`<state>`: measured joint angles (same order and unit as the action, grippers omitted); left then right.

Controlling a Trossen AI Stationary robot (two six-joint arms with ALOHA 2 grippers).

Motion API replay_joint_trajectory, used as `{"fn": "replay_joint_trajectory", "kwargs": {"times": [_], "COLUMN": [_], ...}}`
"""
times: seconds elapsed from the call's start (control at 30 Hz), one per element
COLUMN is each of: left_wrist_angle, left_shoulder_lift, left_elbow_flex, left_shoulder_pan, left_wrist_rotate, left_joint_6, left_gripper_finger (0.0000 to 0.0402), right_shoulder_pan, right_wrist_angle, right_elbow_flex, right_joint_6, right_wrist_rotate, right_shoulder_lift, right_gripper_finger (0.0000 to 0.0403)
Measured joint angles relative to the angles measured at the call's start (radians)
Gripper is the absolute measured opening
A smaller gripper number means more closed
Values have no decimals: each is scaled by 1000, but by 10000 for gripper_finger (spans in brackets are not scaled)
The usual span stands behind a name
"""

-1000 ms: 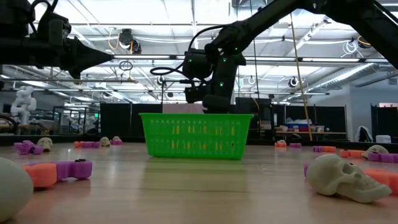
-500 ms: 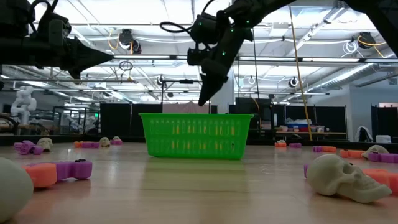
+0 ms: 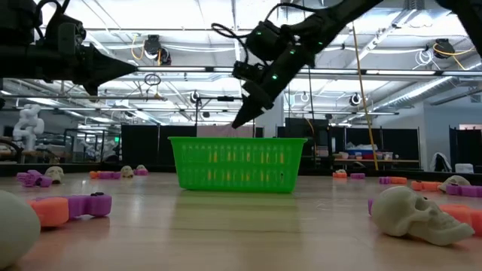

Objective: Sort Halloween decoration
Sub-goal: Put the purple skeleton toy into the blue bin

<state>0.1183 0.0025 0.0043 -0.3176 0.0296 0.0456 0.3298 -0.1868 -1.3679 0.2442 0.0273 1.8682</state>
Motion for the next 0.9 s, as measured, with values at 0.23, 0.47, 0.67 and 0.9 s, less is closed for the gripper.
{"fn": "replay_joint_trajectory", "kwargs": {"times": [0.23,0.47,0.67,0.9], "left_wrist_angle": [3,24,34,122], "left_shoulder_lift": [0,6,76,219], "left_elbow_flex": [0,5,8,11], "left_shoulder_pan": [0,-5,-4,-12], "left_wrist_rotate": [0,51,65,88], "left_joint_6": [0,-6,-2,-2], "left_gripper_finger": [0,0,0,0], "right_shoulder_pan": [23,67,128,163], "right_wrist_angle": [384,422,419,426], "right_elbow_flex": [343,507,559,569], "right_joint_6": [-65,-83,-58,-71], "right_wrist_rotate": [-1,-57,-56,-52], "right_shoulder_lift": [-181,-361,-414,-387], "right_gripper_finger": [0,0,0,0]}}
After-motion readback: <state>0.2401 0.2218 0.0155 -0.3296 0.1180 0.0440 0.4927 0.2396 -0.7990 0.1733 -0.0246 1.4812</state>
